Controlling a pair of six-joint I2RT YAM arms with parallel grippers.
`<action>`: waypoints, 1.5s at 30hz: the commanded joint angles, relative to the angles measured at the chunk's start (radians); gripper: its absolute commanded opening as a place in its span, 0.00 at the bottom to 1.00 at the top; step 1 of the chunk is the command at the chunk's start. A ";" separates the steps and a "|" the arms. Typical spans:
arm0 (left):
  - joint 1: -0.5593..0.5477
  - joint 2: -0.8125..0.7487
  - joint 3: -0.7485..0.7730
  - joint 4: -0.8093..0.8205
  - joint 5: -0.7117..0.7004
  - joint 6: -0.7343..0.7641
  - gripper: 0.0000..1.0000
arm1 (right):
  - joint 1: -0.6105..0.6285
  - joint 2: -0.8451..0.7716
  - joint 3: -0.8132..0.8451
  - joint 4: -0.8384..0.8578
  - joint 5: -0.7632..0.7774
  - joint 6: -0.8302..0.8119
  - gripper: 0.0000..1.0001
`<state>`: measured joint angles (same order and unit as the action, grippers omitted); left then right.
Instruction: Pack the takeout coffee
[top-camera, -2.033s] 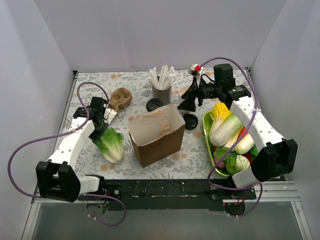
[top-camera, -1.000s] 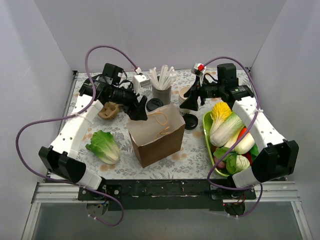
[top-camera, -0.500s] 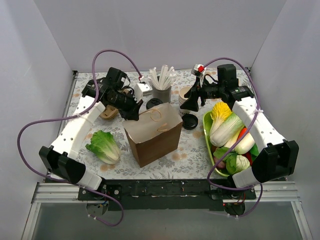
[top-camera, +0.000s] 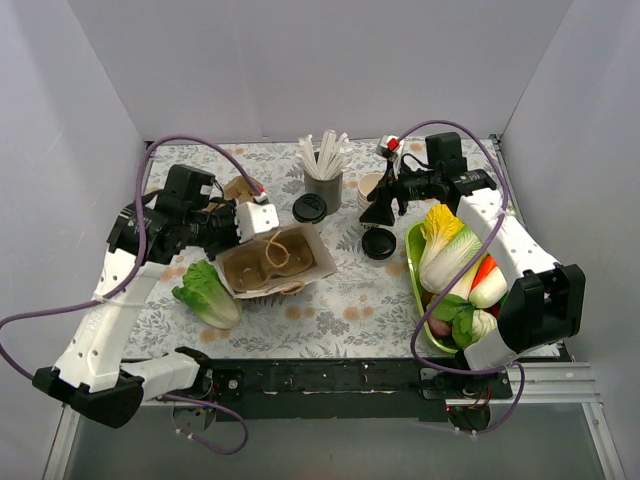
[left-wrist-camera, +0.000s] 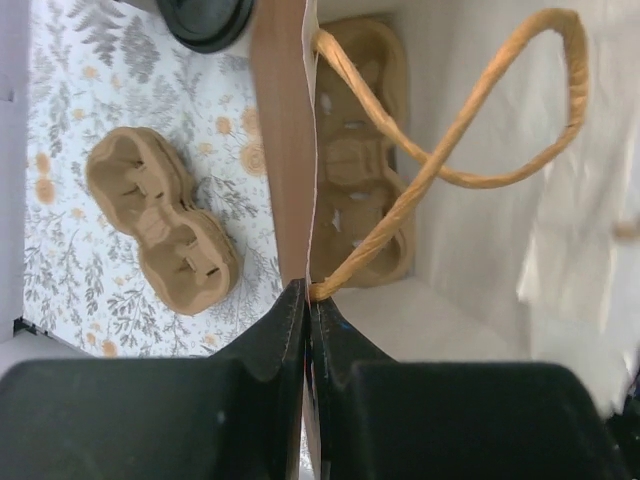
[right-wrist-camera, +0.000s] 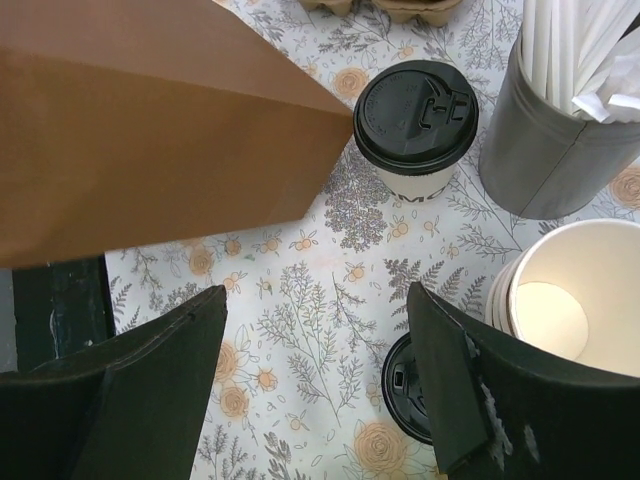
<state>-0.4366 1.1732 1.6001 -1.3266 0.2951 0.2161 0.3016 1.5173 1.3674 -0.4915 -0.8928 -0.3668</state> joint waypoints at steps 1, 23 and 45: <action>-0.020 -0.084 -0.146 -0.036 -0.030 0.140 0.00 | 0.002 0.021 0.059 -0.016 -0.003 -0.029 0.80; -0.031 -0.109 -0.140 0.098 0.081 0.045 0.00 | 0.025 0.153 0.202 -0.016 0.006 -0.023 0.79; 0.033 0.197 0.067 0.188 0.118 -0.481 0.77 | 0.027 0.147 0.225 0.014 -0.075 0.086 0.79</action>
<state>-0.4126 1.3956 1.6608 -1.2610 0.4458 -0.1150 0.3233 1.7081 1.5921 -0.5144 -0.9455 -0.3077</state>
